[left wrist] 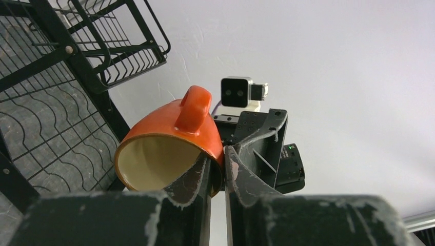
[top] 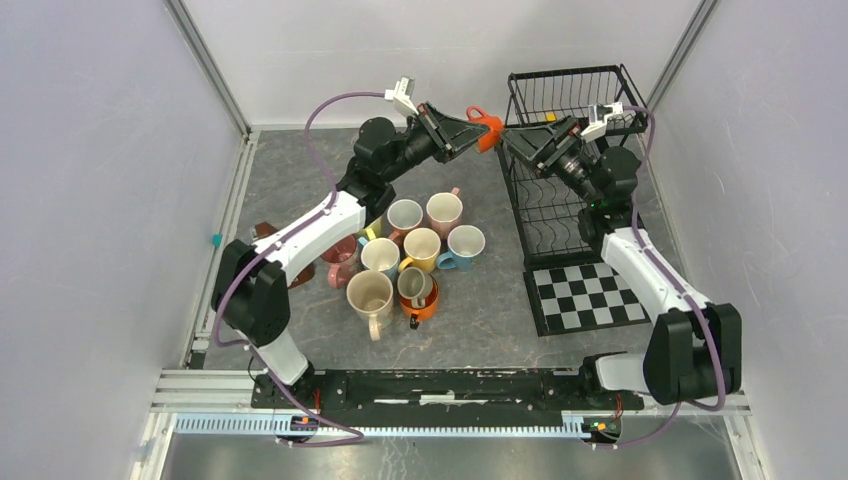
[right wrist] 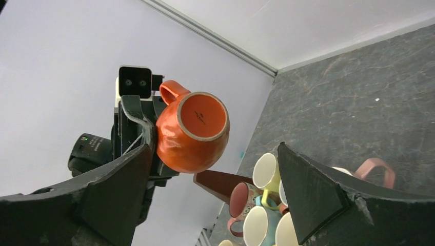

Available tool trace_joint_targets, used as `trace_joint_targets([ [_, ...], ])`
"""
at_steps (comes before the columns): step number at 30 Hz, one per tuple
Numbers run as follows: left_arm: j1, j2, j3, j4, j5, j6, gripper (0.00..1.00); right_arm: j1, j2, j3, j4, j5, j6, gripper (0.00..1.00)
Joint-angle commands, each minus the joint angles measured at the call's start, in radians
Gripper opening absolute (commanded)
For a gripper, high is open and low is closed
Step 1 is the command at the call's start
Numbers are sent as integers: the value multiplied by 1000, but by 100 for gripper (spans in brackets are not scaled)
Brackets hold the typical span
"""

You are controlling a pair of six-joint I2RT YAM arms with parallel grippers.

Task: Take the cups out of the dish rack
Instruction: Place the cup into the cup.

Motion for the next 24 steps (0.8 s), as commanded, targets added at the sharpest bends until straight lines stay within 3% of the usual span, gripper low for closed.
trace_joint_targets([
  [1, -2, -105, -5, -31, -51, 52, 2, 2, -94, -14, -80, 53, -117, 98],
  [13, -3, -242, -61, -268, -98, 150, 2, 1, -286, -109, -295, 145, -322, 98],
  [24, -5, -379, -70, -651, -126, 320, 2, 3, -415, -213, -432, 167, -485, 98],
])
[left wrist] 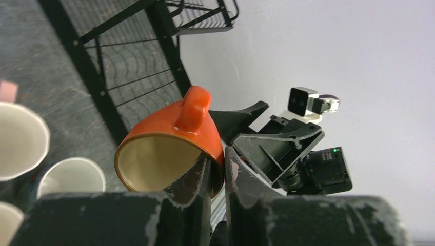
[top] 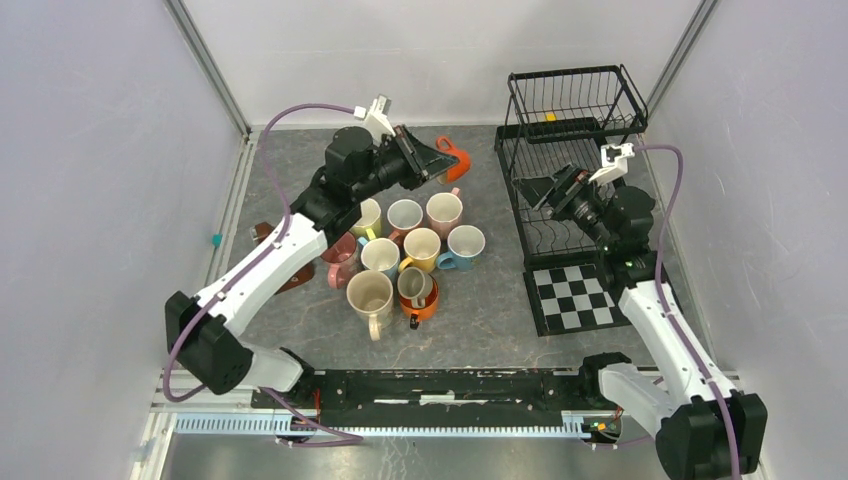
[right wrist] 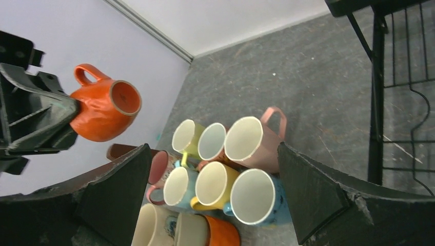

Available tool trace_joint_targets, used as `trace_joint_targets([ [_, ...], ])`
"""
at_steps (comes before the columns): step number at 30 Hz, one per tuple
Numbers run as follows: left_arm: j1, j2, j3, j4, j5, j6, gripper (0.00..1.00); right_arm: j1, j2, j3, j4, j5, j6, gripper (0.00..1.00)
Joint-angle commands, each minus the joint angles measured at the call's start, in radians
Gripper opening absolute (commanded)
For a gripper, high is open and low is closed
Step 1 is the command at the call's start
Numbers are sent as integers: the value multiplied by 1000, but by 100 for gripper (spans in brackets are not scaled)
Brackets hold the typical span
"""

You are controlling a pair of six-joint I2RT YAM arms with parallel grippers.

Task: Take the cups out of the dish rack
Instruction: Place the cup into the cup.

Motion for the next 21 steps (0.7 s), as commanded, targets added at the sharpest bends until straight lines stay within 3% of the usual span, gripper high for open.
trace_joint_targets([
  [1, -3, -101, 12, -190, -42, 153, 2, 3, -48, -32, -53, 14, -99, 98],
  [8, -2, -179, 18, -489, -160, 289, 2, 2, -91, -66, -145, 50, -191, 98],
  [14, 15, -226, 25, -724, -384, 382, 2, 6, -104, -87, -170, 62, -230, 98],
  [21, 92, -221, 29, -863, -471, 459, 2, 10, -101, -98, -175, 60, -258, 98],
])
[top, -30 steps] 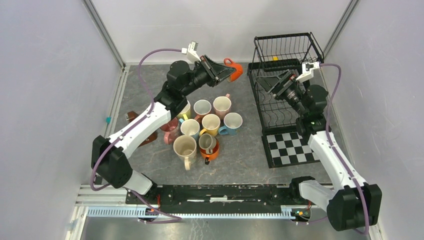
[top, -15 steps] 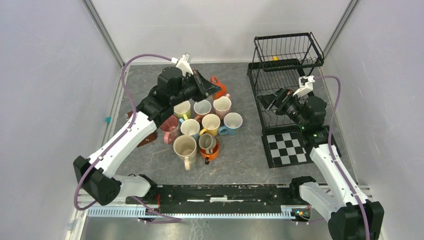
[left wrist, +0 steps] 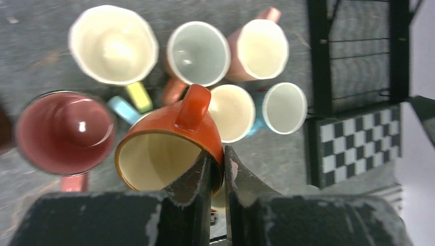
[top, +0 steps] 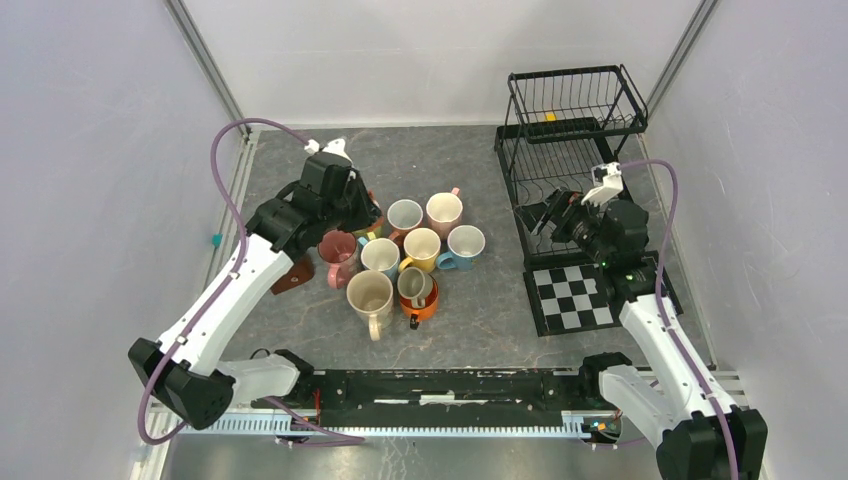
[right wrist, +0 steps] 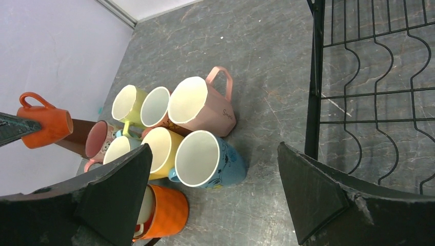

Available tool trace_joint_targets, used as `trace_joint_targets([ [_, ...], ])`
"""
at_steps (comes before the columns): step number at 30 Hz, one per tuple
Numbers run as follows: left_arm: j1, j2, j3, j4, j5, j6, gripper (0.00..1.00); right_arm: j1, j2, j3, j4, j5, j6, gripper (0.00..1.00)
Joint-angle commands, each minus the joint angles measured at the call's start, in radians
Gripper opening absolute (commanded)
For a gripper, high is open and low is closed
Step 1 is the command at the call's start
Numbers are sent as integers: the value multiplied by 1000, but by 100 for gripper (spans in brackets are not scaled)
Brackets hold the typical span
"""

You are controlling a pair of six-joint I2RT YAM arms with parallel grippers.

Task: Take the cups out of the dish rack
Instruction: Place the cup into the cup.

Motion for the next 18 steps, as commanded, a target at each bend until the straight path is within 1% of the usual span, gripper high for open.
trace_joint_targets([
  [1, 51, -10, 35, -108, -110, 118, 2, 9, -12, -11, 15, 9, -41, 98],
  [3, 76, 2, 44, -131, -125, 144, 2, 9, -9, -18, 22, 0, -40, 98],
  [9, 145, 55, 37, -153, -103, 194, 2, 9, -10, -35, 36, -13, -40, 98],
  [18, 183, 106, -2, -136, -96, 206, 2, 11, -7, -43, 42, -26, -41, 98],
])
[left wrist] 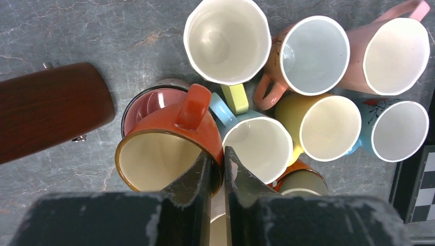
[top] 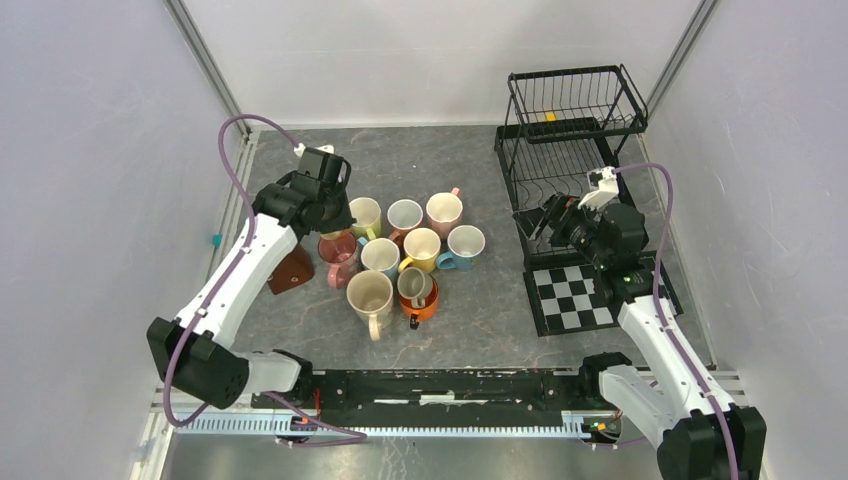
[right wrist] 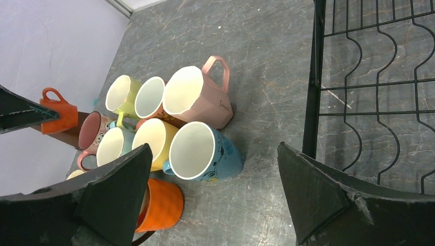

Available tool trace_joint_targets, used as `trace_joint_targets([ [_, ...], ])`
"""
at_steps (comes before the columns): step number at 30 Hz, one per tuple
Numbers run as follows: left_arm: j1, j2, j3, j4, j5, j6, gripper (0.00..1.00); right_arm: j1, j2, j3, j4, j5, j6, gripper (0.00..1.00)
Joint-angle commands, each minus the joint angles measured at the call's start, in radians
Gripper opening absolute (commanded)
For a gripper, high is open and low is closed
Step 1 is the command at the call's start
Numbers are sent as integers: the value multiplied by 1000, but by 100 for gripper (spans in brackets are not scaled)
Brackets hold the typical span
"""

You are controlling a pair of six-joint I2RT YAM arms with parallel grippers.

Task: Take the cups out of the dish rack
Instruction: Place the cup into the cup.

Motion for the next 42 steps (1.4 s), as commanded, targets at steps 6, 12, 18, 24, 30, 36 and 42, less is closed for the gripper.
trace_joint_targets([
  [6, 27, 15, -37, 31, 6, 55, 2, 6, -8, -17, 43, -22, -13, 98],
  [12, 31, 13, -74, 44, 17, 54, 2, 6, -3, -22, 51, -25, -6, 98],
  [18, 30, 18, -100, 56, 19, 47, 2, 6, 0, -29, 57, -26, -4, 98],
  [24, 31, 28, -123, 71, 25, 44, 2, 7, 1, -35, 60, -26, -1, 98],
  [30, 32, 38, -141, 88, 28, 41, 2, 7, 4, -35, 60, -27, -1, 98],
  [36, 32, 49, -157, 105, 29, 39, 2, 7, 8, -35, 60, -31, -2, 98],
  [42, 33, 63, -169, 118, 30, 37, 2, 6, 12, -33, 62, -31, -3, 98],
])
